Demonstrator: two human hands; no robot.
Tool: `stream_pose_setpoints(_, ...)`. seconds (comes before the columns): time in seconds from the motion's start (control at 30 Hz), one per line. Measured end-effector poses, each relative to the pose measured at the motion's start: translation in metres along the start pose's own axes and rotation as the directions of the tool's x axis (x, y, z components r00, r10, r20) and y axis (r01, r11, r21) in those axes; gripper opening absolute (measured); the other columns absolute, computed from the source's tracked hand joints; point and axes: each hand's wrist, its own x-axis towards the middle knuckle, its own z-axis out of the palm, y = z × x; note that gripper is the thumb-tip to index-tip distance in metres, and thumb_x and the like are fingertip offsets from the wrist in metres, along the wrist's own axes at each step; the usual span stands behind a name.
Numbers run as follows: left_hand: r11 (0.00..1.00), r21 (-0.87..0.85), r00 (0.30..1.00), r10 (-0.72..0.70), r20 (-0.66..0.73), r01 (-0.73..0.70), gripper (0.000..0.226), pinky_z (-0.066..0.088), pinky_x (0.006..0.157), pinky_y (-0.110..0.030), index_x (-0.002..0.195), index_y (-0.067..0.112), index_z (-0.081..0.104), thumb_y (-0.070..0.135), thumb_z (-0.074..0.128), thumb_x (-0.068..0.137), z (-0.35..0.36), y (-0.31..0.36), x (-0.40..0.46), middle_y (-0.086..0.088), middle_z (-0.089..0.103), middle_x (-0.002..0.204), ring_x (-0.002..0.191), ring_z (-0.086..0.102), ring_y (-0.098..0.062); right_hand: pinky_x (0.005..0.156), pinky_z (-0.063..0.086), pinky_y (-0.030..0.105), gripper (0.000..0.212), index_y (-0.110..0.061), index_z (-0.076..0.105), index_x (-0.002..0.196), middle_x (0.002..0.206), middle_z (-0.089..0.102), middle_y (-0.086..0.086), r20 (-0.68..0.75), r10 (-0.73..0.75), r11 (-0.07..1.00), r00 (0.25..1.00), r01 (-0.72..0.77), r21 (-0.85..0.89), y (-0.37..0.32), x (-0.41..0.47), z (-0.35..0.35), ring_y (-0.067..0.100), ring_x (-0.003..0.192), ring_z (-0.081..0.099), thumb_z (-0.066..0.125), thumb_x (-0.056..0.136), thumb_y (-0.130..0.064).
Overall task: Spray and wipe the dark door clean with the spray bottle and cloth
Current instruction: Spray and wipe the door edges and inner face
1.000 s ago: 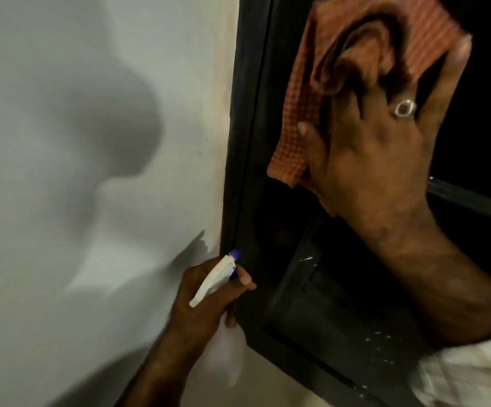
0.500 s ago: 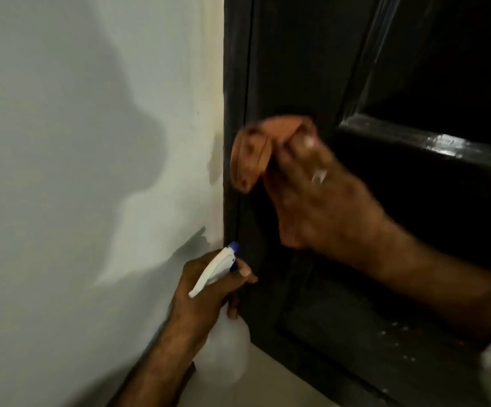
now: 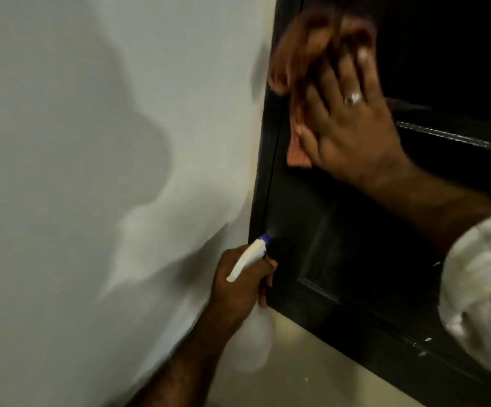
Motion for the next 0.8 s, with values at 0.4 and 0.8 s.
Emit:
stream_pose_setpoints(0.4,0.99,-0.043,0.991,0.131,-0.015,-0.131,0.032,0.054,0.052,-0.036,0.101,0.004,0.075,0.035,0.074,0.094,-0.008,-0.04,-0.014,-0.017,0.078,0.089,0.055,0.061,-0.028,0.126,0.022,0.06,0.066,-0.008,0.027,0.162,0.165,0.034,0.026,-0.13,0.211,0.976,0.969,-0.216,-0.03,0.031,0.051,-0.02,0.046,0.152,0.031,0.024,0.112,-0.05)
stream_pose_setpoints(0.8,0.891,0.38,0.94,0.316,-0.129,-0.248,0.046,0.057,0.092,-0.015,0.134,0.02,0.069,0.013,0.08,0.09,-0.007,-0.202,-0.002,0.004,0.076,0.124,0.115,0.07,0.001,0.13,-0.017,0.054,0.076,-0.014,0.036,0.163,0.172,0.03,0.015,0.405,-0.366,0.917,0.838,0.4,0.0,-0.133,-0.185,0.17,0.037,0.162,0.008,0.072,0.097,-0.03)
